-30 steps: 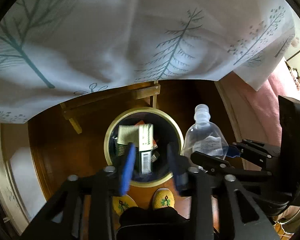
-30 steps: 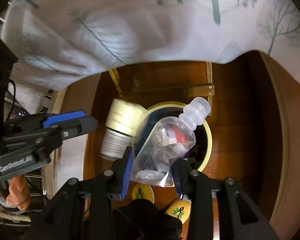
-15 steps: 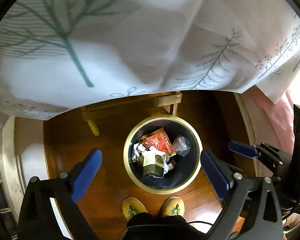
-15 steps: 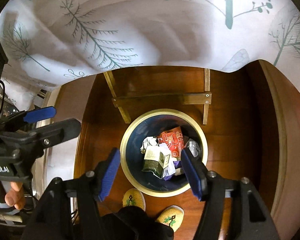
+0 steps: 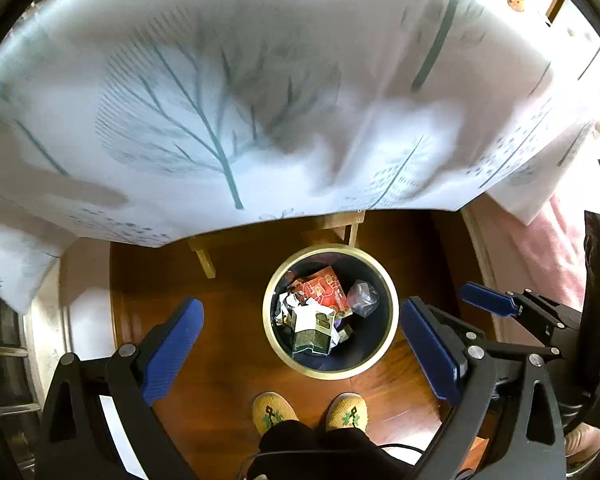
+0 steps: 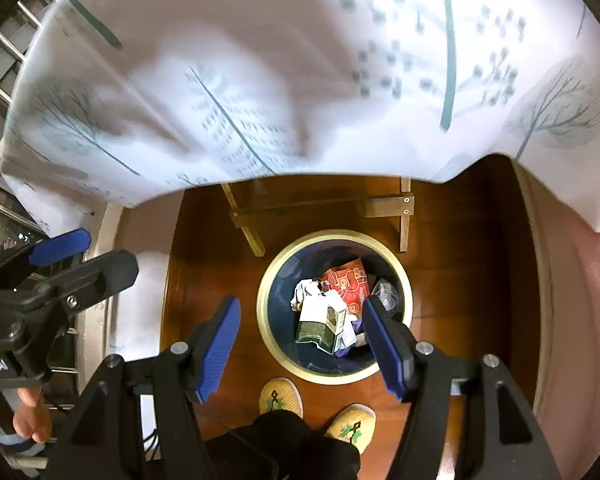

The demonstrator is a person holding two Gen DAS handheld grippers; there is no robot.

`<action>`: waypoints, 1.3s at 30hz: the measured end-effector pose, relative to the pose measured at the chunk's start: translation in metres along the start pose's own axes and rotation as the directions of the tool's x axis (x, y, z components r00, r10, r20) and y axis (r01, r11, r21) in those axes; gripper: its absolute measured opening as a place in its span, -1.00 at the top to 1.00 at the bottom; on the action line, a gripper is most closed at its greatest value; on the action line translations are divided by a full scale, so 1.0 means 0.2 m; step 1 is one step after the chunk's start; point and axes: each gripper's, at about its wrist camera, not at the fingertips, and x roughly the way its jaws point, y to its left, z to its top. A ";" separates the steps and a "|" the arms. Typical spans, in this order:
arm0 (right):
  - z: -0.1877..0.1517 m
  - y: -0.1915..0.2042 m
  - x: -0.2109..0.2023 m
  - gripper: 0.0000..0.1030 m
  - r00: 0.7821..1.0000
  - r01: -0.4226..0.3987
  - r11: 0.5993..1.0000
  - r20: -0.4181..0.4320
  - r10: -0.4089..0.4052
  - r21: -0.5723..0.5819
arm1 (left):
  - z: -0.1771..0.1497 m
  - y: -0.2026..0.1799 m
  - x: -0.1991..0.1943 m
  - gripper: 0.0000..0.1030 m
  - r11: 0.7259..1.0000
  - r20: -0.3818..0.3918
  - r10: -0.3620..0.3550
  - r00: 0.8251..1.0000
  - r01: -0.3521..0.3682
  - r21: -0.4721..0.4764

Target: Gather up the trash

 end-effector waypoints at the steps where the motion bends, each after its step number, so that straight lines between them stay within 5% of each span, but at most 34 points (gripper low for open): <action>1: 0.02 0.02 -0.05 -0.23 1.000 0.009 1.000 0.004 -0.009 0.003 | 0.01 0.00 -0.06 -0.90 1.000 0.005 0.002 1.000 -0.002 -0.002; 22: 0.41 0.47 -1.22 -0.23 0.978 0.037 0.997 0.208 -0.021 -0.074 | 0.39 0.08 -1.28 -0.90 0.994 0.209 0.082 0.974 -0.066 -0.086; 28: 0.47 0.56 -1.41 -0.24 0.964 0.042 0.996 0.264 -0.020 -0.076 | 0.44 0.13 -1.48 -0.90 0.989 0.253 0.113 0.961 -0.085 -0.120; 39: 0.49 0.71 -1.52 -0.24 0.932 0.121 0.987 0.354 -0.076 -0.106 | 0.43 0.13 -1.57 -0.90 0.984 0.286 0.155 0.945 -0.124 -0.125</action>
